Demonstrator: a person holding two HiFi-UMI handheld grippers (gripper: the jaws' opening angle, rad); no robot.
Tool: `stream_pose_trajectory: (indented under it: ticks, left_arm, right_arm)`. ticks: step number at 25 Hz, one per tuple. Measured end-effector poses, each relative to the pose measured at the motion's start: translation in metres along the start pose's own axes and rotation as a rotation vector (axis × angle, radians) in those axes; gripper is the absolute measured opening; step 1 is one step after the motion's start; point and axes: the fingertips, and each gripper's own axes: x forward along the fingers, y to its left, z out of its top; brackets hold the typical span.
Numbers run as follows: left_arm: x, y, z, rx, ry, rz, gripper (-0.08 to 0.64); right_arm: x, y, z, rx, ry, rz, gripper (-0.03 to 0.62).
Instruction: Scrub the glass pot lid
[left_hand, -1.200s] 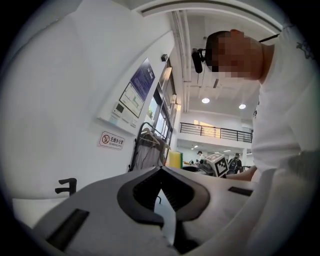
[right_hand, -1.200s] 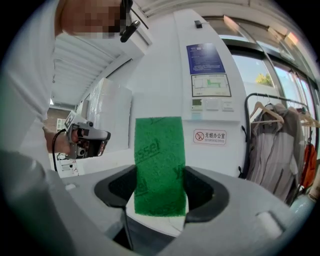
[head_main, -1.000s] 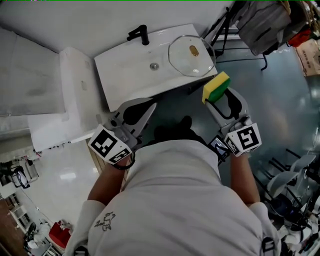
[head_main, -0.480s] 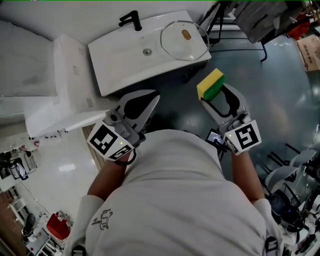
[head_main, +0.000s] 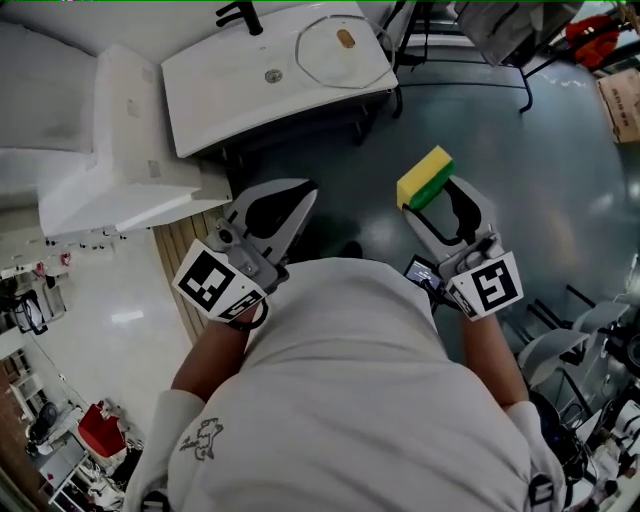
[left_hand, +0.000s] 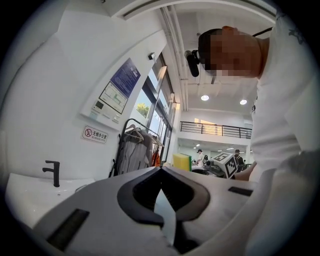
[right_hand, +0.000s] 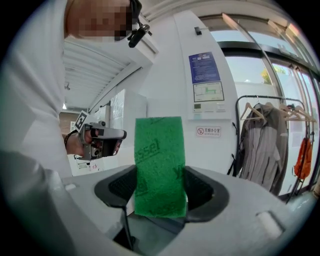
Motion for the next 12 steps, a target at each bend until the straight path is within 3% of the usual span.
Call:
stream_pose_trajectory:
  ticks: [12]
  left_arm:
    - [-0.011, -0.075, -0.022, -0.017, -0.003, 0.048, -0.002]
  right_arm:
    - [-0.073, 0.023, -0.016, 0.004, -0.027, 0.023, 0.289]
